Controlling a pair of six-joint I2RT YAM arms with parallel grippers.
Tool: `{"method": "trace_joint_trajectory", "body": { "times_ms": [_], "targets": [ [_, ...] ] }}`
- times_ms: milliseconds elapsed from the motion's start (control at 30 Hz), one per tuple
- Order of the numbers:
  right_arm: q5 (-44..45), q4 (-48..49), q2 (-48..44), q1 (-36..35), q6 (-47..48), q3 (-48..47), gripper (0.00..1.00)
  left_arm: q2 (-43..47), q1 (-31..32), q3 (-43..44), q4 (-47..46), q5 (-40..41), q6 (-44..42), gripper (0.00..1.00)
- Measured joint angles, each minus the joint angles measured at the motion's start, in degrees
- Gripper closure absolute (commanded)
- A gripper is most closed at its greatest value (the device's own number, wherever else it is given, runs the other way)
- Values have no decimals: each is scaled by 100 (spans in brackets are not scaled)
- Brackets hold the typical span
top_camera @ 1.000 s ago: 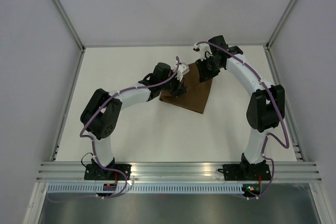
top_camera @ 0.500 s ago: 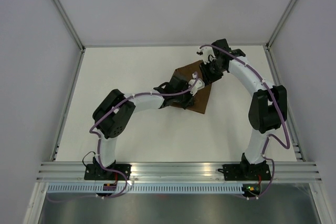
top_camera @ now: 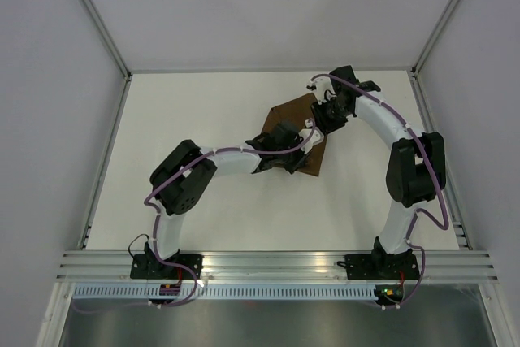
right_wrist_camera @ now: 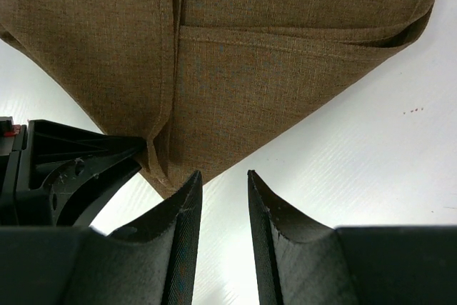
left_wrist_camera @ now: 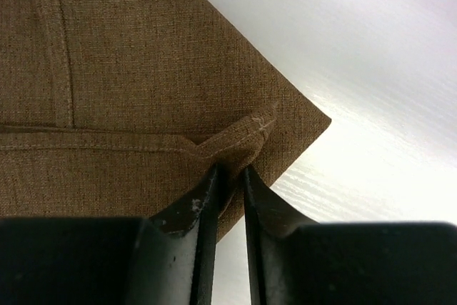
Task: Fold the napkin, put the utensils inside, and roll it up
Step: Fold the napkin
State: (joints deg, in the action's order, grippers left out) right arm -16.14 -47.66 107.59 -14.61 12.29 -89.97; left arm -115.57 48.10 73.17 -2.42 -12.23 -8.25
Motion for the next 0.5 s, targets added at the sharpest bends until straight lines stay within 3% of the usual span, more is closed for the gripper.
{"method": "trace_joint_trajectory", "body": {
  "times_ms": [167, 500],
  "targets": [
    [9, 39, -11, 17, 2, 153, 62, -68, 81, 0, -131, 22, 0, 64],
    [11, 57, -138, 146, 35, 350, 62, -109, 199, 2, -404, -15, 11, 62]
  ]
}}
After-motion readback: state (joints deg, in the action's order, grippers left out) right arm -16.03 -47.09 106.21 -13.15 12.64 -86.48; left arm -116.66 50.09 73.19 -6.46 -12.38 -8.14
